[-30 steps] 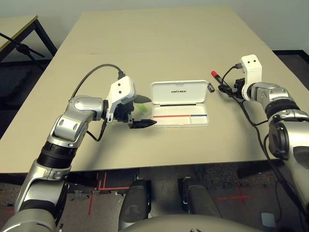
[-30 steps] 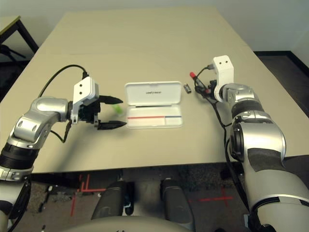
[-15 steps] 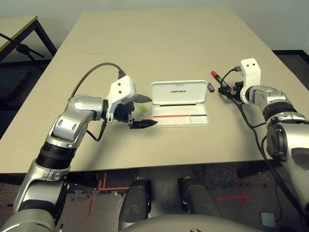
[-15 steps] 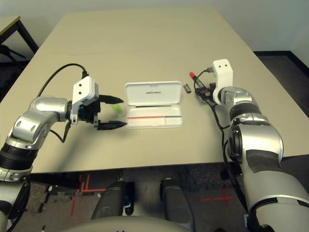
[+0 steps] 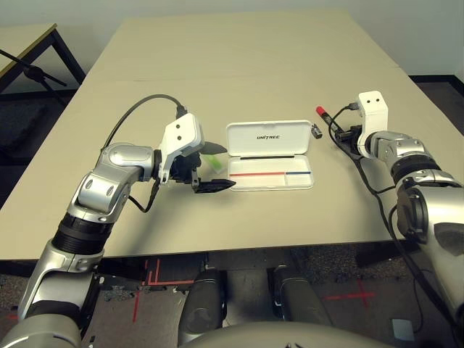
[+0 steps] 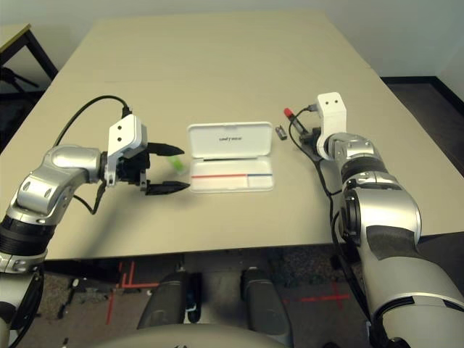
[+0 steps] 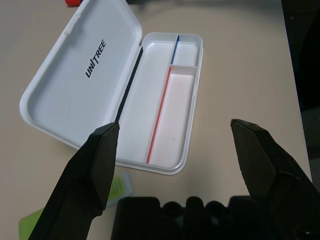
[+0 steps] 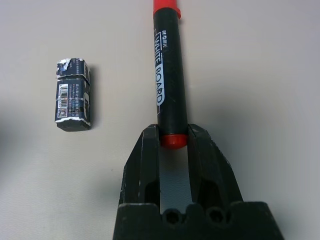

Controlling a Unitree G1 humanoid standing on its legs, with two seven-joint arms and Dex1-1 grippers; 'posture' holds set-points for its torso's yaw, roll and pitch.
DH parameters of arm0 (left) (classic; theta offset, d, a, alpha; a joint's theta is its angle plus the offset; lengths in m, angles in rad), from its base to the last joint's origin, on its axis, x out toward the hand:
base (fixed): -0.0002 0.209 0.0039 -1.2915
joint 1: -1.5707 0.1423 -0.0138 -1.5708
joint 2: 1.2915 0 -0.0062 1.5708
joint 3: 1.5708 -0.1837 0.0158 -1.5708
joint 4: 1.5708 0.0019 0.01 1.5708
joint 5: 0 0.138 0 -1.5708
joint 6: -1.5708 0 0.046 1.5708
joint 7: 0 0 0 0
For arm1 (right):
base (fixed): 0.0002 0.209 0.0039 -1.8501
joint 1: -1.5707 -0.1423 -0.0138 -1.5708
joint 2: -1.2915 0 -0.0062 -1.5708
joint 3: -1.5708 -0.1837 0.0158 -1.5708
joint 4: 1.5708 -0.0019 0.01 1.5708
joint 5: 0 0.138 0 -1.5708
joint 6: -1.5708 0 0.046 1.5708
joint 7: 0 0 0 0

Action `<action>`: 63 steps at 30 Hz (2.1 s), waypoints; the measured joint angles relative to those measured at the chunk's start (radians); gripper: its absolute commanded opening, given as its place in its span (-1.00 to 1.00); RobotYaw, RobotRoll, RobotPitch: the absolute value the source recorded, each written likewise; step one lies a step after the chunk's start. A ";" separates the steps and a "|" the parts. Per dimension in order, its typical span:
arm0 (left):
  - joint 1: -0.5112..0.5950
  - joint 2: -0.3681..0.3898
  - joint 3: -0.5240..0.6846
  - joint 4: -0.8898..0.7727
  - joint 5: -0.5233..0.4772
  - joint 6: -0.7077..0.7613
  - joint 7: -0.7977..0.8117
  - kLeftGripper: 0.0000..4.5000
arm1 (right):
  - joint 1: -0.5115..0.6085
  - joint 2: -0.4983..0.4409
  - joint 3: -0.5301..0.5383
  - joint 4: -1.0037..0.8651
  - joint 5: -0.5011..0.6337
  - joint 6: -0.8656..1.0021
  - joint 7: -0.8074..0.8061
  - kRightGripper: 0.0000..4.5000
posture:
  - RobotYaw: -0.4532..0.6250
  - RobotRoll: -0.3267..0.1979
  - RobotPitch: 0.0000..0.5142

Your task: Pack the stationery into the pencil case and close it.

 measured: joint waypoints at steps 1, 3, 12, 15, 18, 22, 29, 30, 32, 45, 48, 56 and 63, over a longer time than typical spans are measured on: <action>0.000 0.000 0.000 0.000 -0.001 0.000 0.000 1.00 | 0.000 0.000 0.000 0.000 0.000 0.000 0.000 -0.76 | 0.04 0.25 -0.60; 0.001 0.000 0.000 0.000 -0.002 0.000 0.000 1.00 | 0.000 0.000 -0.002 0.000 0.000 0.000 0.000 -0.76 | 0.03 0.25 -0.60; -0.005 0.001 0.000 0.008 -0.004 0.000 0.000 1.00 | 0.002 -0.011 -0.007 0.000 0.002 0.000 0.018 -0.76 | 0.01 0.25 -0.51; -0.007 0.004 0.001 0.009 -0.004 -0.001 0.000 1.00 | 0.002 -0.027 -0.006 0.000 0.002 0.000 0.045 -0.76 | 0.00 0.25 -0.52; -0.008 0.004 0.001 0.010 -0.004 -0.001 0.000 1.00 | 0.002 -0.053 -0.005 -0.002 0.002 0.004 0.084 -0.76 | -0.02 0.25 -0.53; -0.009 0.005 0.001 0.012 -0.004 -0.003 -0.001 1.00 | 0.003 -0.090 -0.001 -0.018 0.002 0.029 0.153 -0.76 | -0.04 0.25 -0.56; -0.010 0.006 0.001 0.022 -0.004 -0.014 -0.005 1.00 | 0.004 -0.179 0.034 -0.097 0.000 0.099 0.384 -0.76 | -0.09 0.25 -0.53; -0.012 0.006 0.001 0.031 -0.004 -0.016 -0.006 1.00 | 0.004 -0.193 0.045 -0.113 -0.001 0.114 0.427 -0.76 | -0.10 0.25 -0.52; -0.015 0.006 0.000 0.047 -0.004 -0.021 -0.009 1.00 | 0.009 -0.221 0.069 -0.147 -0.004 0.137 0.505 -0.76 | -0.11 0.25 -0.52; -0.045 0.004 0.002 0.102 -0.004 -0.058 -0.026 1.00 | 0.057 -0.444 0.260 -0.418 -0.034 0.223 0.969 -0.76 | -0.17 0.25 -0.49; -0.045 0.003 0.002 0.119 -0.003 -0.063 -0.026 1.00 | 0.057 -0.487 0.300 -0.475 -0.034 0.224 1.079 -0.76 | -0.17 0.25 -0.52; -0.045 0.000 0.002 0.121 -0.003 -0.076 -0.026 1.00 | 0.070 -0.579 0.458 -0.664 0.086 0.248 1.150 -0.76 | -0.14 0.25 -0.60; -0.043 0.001 0.004 0.119 -0.003 -0.076 -0.022 1.00 | 0.099 -0.592 0.556 -0.845 0.159 0.248 1.154 -0.76 | -0.12 0.25 -0.62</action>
